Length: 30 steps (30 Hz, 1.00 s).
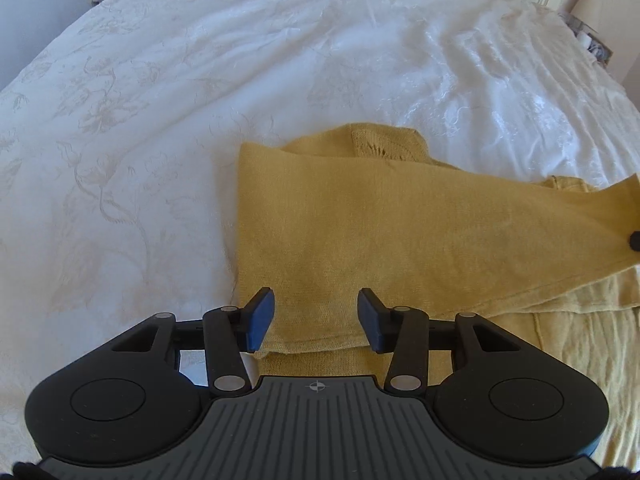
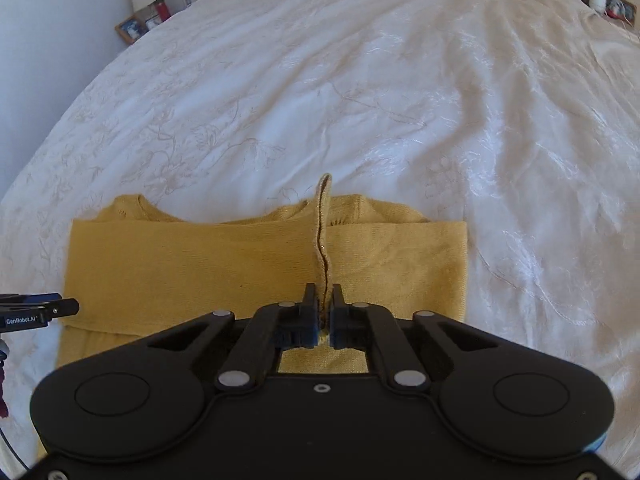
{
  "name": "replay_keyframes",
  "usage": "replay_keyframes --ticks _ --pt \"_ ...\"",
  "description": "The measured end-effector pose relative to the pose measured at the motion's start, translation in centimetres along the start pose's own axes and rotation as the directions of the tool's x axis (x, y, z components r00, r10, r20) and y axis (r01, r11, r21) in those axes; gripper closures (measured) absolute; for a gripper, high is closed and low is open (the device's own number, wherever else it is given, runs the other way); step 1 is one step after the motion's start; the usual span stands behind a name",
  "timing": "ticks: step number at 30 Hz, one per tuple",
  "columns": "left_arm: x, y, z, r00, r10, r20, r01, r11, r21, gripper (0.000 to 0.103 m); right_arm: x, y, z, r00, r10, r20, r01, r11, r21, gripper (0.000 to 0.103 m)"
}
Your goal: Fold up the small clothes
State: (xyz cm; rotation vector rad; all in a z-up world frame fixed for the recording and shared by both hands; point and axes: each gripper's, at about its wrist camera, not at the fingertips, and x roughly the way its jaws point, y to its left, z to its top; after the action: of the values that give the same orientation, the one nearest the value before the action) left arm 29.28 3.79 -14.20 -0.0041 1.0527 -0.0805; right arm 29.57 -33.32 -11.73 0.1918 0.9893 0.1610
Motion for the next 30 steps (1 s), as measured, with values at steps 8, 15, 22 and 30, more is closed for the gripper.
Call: replay_keyframes --ticks 8,15,22,30 --pt "1.1 -0.5 2.2 1.0 0.015 0.014 -0.016 1.0 0.026 0.058 3.3 -3.1 -1.3 0.993 -0.049 -0.107 0.058 0.995 0.082 0.092" --pt "4.9 0.8 1.9 0.991 0.087 -0.098 -0.087 0.996 0.008 0.055 3.5 -4.2 -1.8 0.987 -0.098 -0.125 0.113 0.986 0.121 0.084" --pt "1.3 0.7 3.4 0.997 0.076 0.024 -0.076 0.997 -0.005 0.055 1.4 -4.4 -1.2 0.988 -0.149 -0.043 0.153 0.983 0.101 0.06" --pt "4.2 -2.6 7.6 0.998 0.013 0.054 -0.017 0.998 0.067 0.054 3.4 -1.8 2.2 0.996 -0.087 0.033 0.087 0.996 0.004 0.047"
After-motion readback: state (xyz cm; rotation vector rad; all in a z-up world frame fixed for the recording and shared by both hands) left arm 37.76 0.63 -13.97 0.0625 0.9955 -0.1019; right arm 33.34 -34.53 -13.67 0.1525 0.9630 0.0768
